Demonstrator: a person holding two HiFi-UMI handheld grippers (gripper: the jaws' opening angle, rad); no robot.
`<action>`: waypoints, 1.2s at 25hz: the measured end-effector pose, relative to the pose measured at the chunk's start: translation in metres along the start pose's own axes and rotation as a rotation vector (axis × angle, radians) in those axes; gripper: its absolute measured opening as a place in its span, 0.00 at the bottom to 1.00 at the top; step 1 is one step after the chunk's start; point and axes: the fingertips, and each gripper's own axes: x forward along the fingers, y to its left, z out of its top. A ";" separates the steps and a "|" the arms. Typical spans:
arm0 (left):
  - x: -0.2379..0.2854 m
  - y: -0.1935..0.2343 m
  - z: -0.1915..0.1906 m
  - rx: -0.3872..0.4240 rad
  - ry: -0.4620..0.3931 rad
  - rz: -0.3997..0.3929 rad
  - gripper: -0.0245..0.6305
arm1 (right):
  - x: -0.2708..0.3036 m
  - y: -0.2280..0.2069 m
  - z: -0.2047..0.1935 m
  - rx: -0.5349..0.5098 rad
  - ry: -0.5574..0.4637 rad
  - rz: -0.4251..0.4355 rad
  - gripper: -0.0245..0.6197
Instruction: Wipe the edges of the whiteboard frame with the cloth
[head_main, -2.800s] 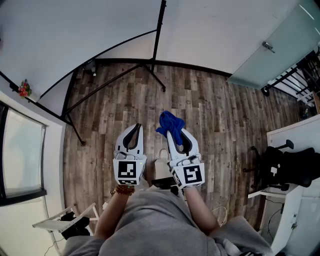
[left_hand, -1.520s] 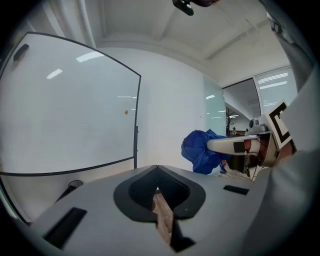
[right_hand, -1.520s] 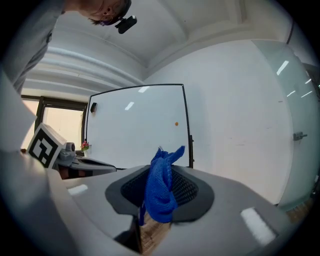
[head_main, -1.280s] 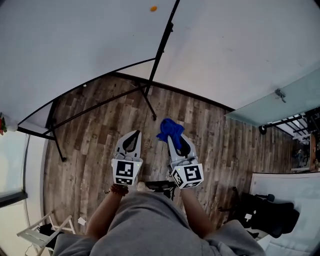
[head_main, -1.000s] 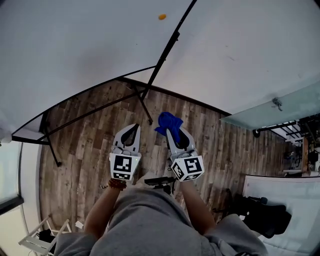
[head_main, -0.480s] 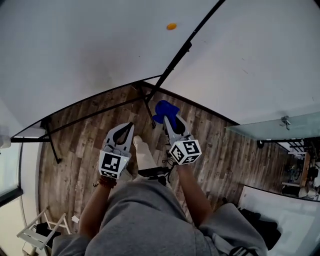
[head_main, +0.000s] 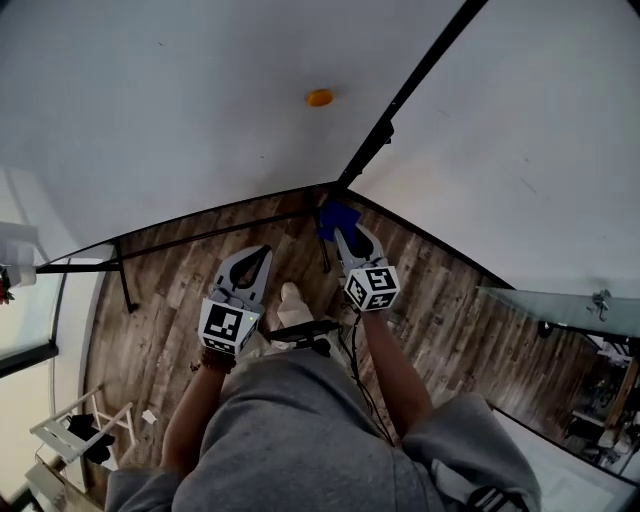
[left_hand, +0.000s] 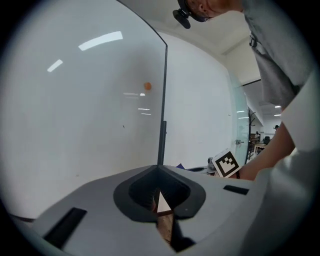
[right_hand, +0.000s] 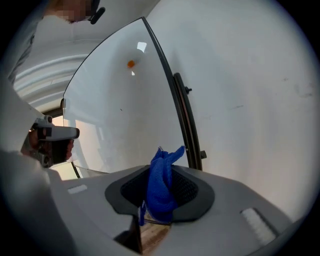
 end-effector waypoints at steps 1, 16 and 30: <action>0.004 0.001 -0.001 -0.016 -0.002 0.025 0.05 | 0.007 -0.008 -0.007 0.011 0.013 0.009 0.23; 0.020 0.030 -0.042 -0.047 0.132 0.146 0.05 | 0.093 -0.077 -0.092 0.111 0.117 0.000 0.23; 0.014 0.032 -0.060 -0.048 0.185 0.173 0.05 | 0.129 -0.089 -0.098 0.097 0.101 -0.022 0.23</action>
